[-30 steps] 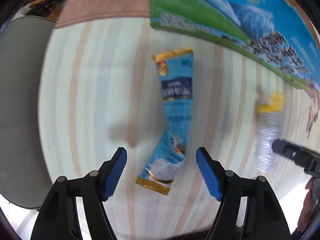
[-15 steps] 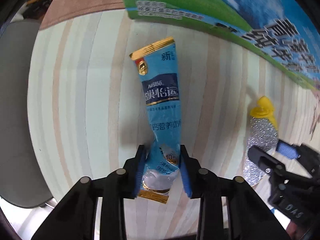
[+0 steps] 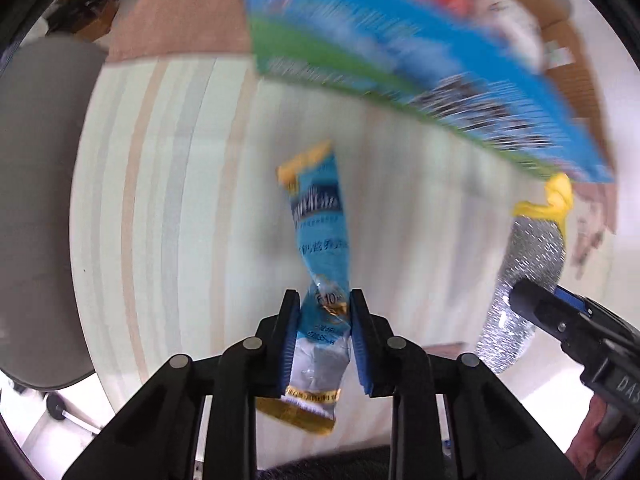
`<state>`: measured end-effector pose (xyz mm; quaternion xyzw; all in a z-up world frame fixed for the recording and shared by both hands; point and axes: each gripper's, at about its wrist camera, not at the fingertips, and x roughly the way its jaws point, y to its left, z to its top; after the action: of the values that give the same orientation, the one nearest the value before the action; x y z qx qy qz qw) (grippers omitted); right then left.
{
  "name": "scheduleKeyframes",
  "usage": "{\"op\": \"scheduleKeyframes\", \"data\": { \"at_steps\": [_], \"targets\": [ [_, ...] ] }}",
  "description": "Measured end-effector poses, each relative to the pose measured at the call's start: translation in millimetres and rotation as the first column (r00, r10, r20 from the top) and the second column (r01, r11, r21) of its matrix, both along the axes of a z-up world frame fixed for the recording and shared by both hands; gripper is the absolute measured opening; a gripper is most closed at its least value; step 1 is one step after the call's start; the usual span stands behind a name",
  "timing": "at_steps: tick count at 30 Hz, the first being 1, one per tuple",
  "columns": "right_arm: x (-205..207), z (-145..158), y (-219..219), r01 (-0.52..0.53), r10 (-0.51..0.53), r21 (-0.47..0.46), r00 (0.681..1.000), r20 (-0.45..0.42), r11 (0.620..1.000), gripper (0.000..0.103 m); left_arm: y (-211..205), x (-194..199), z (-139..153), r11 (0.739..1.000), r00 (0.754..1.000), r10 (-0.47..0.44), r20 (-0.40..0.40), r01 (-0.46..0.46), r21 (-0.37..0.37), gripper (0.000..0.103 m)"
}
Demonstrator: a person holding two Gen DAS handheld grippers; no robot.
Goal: Organize soft objects
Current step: 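Place sponge and Nestle tube into the box and open both tools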
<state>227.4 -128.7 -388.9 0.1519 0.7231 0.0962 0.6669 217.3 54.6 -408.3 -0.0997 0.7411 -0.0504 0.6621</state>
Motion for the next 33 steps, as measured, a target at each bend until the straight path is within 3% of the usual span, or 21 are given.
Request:
{"op": "scheduleKeyframes", "data": {
  "at_steps": [3, 5, 7, 9, 10, 14, 17, 19, 21, 23, 28, 33],
  "targets": [
    [6, 43, -11, 0.016, -0.018, 0.037, 0.998, 0.065, 0.999, 0.05, -10, 3, 37, 0.998, 0.997, -0.013, 0.07, 0.017, -0.06, 0.015],
    [12, 67, -16, 0.009, -0.013, 0.038, 0.994, 0.105, 0.999, 0.05, -22, 11, 51, 0.996, 0.994, -0.061, 0.091, 0.066, -0.053, 0.015],
    [18, 85, -21, 0.006, -0.008, 0.015, 0.99, 0.141, 1.0, 0.05, -22, 15, 49, 0.995, 0.991, -0.085, 0.103, 0.09, -0.043, 0.019],
    [24, 91, -27, -0.003, 0.005, -0.015, 0.988, 0.155, 1.0, 0.05, -15, 15, 32, 0.994, 0.993, -0.106, 0.044, 0.107, -0.013, 0.026],
    [26, 91, -29, 0.002, 0.003, -0.031, 0.988, 0.155, 1.0, 0.05, -6, 11, 24, 0.994, 0.994, -0.107, 0.016, 0.108, -0.013, 0.032],
    [19, 61, -32, 0.018, -0.013, -0.049, 0.995, 0.102, 0.999, 0.05, -3, 2, -38, 0.997, 0.988, -0.071, -0.135, 0.065, -0.046, 0.034],
    [9, 27, -32, 0.041, -0.039, -0.045, 0.998, 0.043, 0.998, 0.05, -1, -3, -69, 0.999, 0.98, -0.033, -0.198, 0.024, -0.049, 0.034],
    [1, 9, -33, 0.058, -0.058, -0.038, 0.998, 0.007, 0.998, 0.05, -6, -2, -83, 1.0, 0.976, -0.027, -0.214, 0.027, 0.0, 0.032],
    [0, -2, -34, 0.065, -0.065, -0.046, 0.998, -0.01, 0.997, 0.05, -12, 3, -74, 1.0, 0.987, -0.023, -0.158, 0.026, 0.017, 0.032],
    [0, -6, -34, 0.066, -0.067, -0.057, 0.998, -0.013, 0.996, 0.05, -21, 5, -67, 0.996, 0.988, -0.063, -0.138, 0.072, 0.061, 0.018],
    [2, 7, -29, 0.063, -0.062, -0.054, 0.998, 0.022, 0.997, 0.05, -29, 6, -35, 0.994, 0.993, -0.086, -0.076, 0.09, 0.061, 0.017],
    [1, 42, -37, 0.075, -0.073, -0.022, 0.994, 0.083, 0.997, 0.05, -22, 4, 43, 0.996, 0.996, -0.085, 0.038, 0.085, 0.002, 0.016]
  ]
}}
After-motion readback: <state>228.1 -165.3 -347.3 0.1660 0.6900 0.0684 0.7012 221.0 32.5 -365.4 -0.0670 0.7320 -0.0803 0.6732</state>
